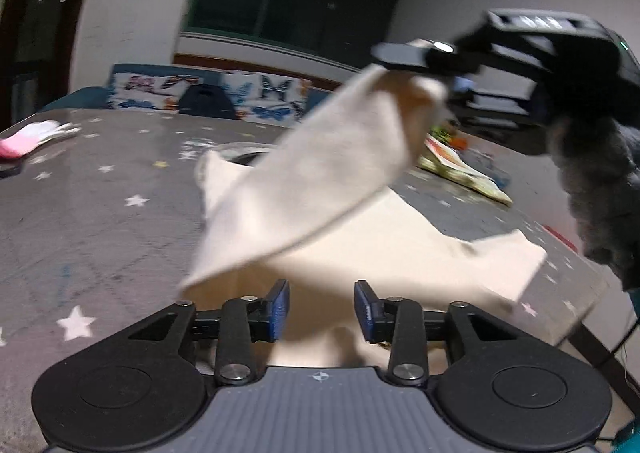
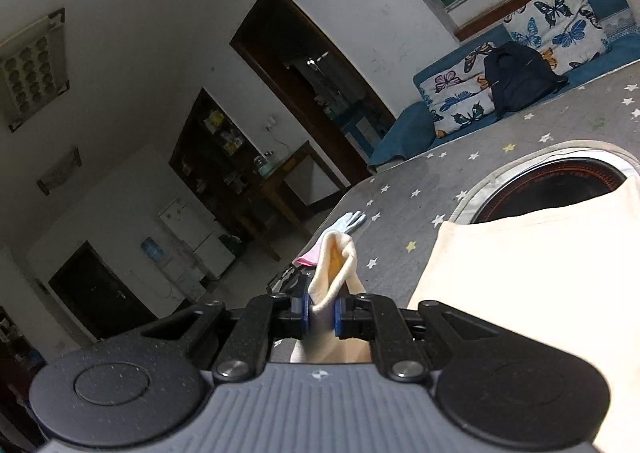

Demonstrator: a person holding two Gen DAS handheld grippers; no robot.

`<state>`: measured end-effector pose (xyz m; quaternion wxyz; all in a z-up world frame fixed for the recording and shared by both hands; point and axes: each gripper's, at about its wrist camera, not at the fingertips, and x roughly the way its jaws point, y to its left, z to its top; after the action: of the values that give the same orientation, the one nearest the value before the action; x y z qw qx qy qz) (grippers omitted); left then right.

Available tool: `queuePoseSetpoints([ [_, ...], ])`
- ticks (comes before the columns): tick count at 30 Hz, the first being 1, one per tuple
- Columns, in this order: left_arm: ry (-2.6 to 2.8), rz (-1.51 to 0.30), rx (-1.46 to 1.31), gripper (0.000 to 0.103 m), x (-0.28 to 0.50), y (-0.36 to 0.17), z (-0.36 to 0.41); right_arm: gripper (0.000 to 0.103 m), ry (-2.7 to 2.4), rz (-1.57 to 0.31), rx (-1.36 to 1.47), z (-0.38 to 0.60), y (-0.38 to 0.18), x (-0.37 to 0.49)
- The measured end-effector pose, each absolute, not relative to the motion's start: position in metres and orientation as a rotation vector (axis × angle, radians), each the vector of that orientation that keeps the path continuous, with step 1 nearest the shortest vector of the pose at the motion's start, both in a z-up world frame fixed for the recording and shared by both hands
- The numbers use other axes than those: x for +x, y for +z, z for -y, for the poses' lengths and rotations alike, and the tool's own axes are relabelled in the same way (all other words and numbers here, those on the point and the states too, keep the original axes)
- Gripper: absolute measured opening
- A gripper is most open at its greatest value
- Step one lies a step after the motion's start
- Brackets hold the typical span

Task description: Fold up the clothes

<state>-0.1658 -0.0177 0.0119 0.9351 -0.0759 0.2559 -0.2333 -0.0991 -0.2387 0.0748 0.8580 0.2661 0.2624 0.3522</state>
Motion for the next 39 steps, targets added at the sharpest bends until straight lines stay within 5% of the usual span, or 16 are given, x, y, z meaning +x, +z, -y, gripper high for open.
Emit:
queuePoseSetpoints([
  [11,-0.322,-0.572,-0.153,0.041,-0.167,0.002,0.005,0.010,0.647,-0.553,0.511,0.266,0.076,-0.101],
  [23,-0.293,-0.608,-0.179,0.028,-0.159,0.005,-0.002,0.010,0.521,-0.707,0.446,0.276,0.032,-0.108],
  [39,-0.282,-0.602,-0.166,0.027,-0.160,0.003,-0.006,0.010,0.546,-0.666,0.415,0.261,0.048,-0.106],
])
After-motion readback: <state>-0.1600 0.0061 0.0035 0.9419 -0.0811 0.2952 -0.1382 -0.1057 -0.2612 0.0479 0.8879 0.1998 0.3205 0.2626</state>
